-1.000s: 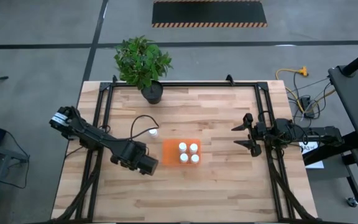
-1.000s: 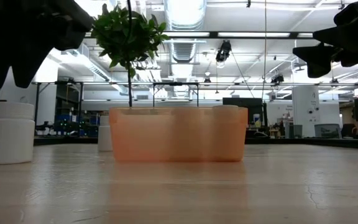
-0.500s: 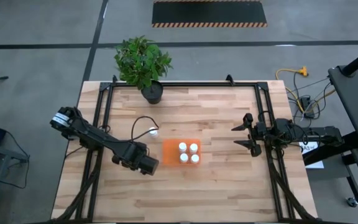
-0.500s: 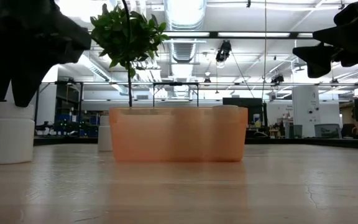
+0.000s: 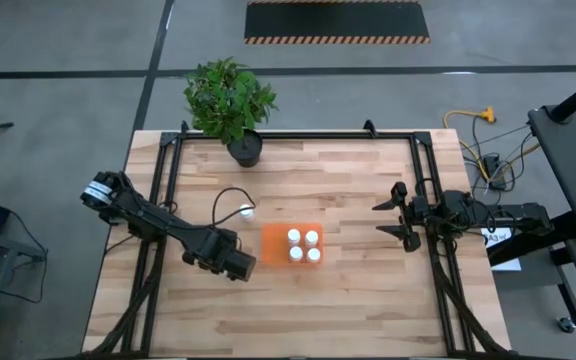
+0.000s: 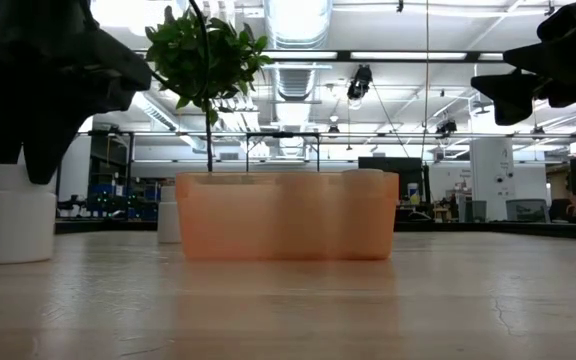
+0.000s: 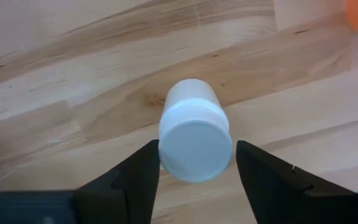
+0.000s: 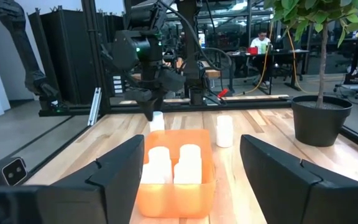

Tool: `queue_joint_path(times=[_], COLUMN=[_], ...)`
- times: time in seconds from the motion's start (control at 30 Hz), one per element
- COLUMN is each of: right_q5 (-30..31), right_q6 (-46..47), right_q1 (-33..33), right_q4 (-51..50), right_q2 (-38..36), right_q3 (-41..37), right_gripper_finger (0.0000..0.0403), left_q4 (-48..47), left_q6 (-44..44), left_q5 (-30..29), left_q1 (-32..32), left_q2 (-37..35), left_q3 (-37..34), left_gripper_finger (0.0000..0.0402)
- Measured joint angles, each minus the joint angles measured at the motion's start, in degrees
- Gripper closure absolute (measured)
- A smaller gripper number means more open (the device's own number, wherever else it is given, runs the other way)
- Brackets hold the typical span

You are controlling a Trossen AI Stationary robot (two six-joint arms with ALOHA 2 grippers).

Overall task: Pick and place pill bottles into a basket
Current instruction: Put the white pill bottle into the orange bin

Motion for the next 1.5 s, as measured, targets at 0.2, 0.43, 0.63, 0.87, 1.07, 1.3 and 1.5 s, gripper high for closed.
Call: queue_joint_path(times=[0.2, 0.43, 0.63, 0.87, 1.07, 1.3, 1.5], right_q5=[0.00, 0.00, 0.00, 0.00, 0.02, 0.04, 0.00], right_q6=[0.00, 0.02, 0.01, 0.00, 0.01, 0.00, 0.00], right_q1=[0.00, 0.00, 0.01, 0.00, 0.01, 0.00, 0.02], right_q4=[-0.02, 0.00, -0.02, 0.00, 0.01, 0.00, 0.00], right_q2=[0.00, 0.00, 0.00, 0.00, 0.00, 0.00, 0.00], right_q3=[0.00, 0.00, 0.00, 0.00, 0.01, 0.02, 0.02], right_gripper_finger=[0.0149, 0.0153, 0.0147, 0.0151, 0.0154, 0.0147, 0.0151], left_q4=[-0.04, -0.61, -6.48, -18.23, -25.96, -27.60, -27.58], left_q6=[-0.28, 0.15, 1.61, 4.73, 12.33, 24.46, 33.34], left_q5=[0.00, -1.01, -2.79, -6.67, -9.01, -9.59, -9.85], left_q1=[0.04, 0.09, 0.30, 2.09, 5.18, 9.54, 12.09], left_q2=[0.00, 0.00, 0.00, 0.00, 5.06, 13.81, 21.15], left_q3=[-0.03, 2.07, 8.14, 18.69, 29.66, 42.44, 50.38], left_gripper_finger=[0.0264, 0.0264, 0.0264, 0.0264, 0.0264, 0.0264, 0.0264])
